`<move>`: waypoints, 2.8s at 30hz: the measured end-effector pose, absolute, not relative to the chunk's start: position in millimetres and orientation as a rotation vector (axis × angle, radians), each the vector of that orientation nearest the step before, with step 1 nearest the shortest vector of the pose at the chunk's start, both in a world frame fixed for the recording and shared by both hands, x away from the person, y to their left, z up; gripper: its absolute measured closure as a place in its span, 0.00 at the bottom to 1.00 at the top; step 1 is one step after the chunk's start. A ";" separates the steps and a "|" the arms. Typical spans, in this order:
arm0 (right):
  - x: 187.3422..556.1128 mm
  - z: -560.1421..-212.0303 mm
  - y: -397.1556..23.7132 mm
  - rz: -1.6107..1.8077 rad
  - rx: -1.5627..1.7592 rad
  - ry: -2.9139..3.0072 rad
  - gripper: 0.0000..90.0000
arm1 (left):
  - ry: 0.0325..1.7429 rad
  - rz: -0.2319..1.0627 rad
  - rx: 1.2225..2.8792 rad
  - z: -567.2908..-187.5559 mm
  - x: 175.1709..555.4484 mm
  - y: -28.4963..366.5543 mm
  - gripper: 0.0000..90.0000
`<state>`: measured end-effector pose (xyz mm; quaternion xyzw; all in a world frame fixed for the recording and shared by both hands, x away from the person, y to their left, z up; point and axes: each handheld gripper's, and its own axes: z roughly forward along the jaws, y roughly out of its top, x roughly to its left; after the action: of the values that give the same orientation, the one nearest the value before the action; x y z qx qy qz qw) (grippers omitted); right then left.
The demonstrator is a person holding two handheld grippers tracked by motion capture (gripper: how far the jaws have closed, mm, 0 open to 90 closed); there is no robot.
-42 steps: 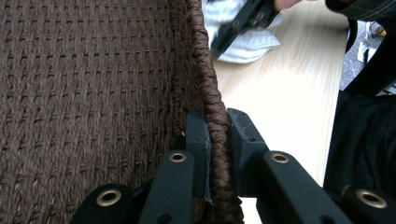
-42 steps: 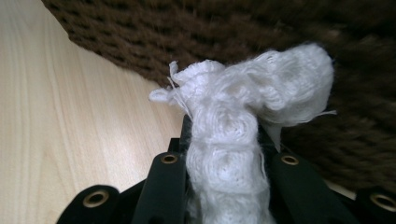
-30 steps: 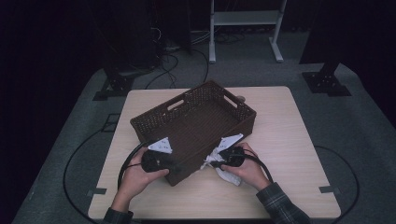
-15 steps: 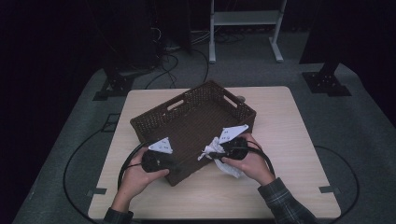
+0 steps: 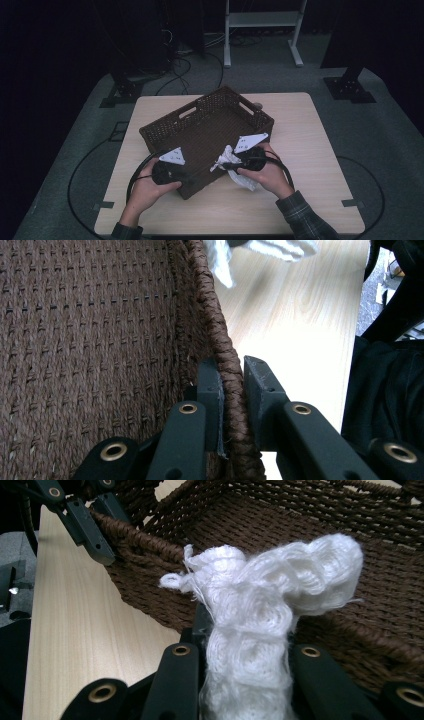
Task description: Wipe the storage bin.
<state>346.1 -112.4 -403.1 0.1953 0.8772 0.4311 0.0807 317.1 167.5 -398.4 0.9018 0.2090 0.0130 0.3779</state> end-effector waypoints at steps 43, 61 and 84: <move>341.9 -467.3 -75.6 1.098 0.575 2.799 0.82 | 0.531 0.035 2.303 -398.6 317.2 167.8 0.87; 324.6 -416.6 -75.1 1.304 0.532 2.675 0.84 | 0.533 0.033 2.302 -398.7 317.0 167.6 0.86; 323.4 -446.1 -55.7 1.239 0.512 2.766 0.84 | 0.529 0.039 2.308 -398.4 316.9 167.2 0.86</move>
<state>323.4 -55.7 -446.1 0.1664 0.8993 0.4029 0.0341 316.9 167.2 -398.4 0.9027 0.2067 0.0151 0.3770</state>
